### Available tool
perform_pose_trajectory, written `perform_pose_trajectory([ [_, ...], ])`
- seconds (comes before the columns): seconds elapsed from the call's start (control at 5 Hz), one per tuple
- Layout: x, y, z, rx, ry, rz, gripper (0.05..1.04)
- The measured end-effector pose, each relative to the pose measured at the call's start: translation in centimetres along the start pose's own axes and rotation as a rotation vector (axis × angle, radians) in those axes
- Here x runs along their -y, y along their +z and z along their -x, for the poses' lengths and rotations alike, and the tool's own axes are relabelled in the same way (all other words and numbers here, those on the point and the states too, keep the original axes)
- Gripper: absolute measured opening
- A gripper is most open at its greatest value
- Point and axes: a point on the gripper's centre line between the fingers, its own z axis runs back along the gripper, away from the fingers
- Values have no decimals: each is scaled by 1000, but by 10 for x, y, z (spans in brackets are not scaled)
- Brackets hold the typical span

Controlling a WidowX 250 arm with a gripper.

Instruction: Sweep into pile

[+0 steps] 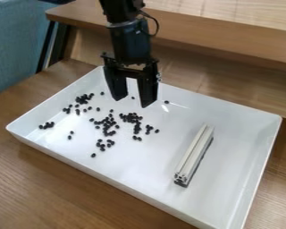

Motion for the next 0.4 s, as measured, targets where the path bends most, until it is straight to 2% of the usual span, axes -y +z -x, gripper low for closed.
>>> perform_pose_trajectory([
  [0.2, -1, -12, 1, -32, 10, 14, 1000],
  [0.4, 1, -38, -5, -74, 33, 73, 1000],
])
